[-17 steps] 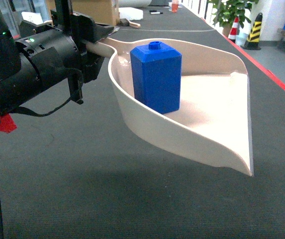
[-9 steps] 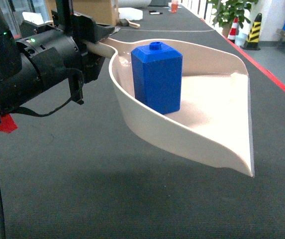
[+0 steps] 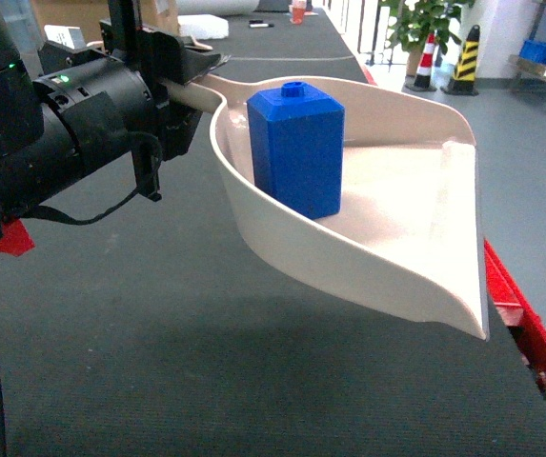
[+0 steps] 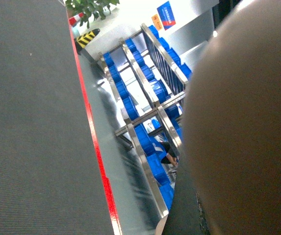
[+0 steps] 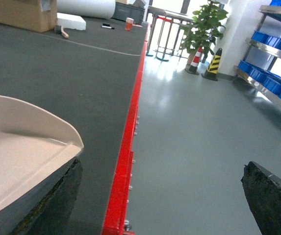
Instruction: Place part in tray to right shelf
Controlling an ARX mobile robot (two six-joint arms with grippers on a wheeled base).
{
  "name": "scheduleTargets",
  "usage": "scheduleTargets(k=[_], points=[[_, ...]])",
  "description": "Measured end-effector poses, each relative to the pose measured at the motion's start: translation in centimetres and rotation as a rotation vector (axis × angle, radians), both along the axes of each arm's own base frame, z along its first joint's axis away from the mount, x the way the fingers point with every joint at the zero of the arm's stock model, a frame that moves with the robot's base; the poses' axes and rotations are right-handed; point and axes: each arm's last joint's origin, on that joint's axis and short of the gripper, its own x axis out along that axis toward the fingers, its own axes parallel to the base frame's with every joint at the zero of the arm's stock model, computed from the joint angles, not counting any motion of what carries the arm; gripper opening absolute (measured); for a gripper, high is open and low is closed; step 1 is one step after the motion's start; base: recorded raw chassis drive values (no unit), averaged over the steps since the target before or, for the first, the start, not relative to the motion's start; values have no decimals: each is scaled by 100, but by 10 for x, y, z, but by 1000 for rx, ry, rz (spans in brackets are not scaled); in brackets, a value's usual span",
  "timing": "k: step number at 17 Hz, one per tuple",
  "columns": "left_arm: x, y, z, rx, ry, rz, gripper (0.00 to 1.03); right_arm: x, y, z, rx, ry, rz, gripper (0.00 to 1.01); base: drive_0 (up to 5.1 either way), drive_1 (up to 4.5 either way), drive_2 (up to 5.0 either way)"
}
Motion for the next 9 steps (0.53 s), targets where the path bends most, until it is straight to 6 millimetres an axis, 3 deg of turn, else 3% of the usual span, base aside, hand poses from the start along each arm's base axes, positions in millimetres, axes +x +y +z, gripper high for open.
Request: scheduleTargets(k=[9], points=[[0, 0, 0, 0, -4, -3, 12, 0, 0, 0, -1, 2, 0, 98, 498, -247, -247]])
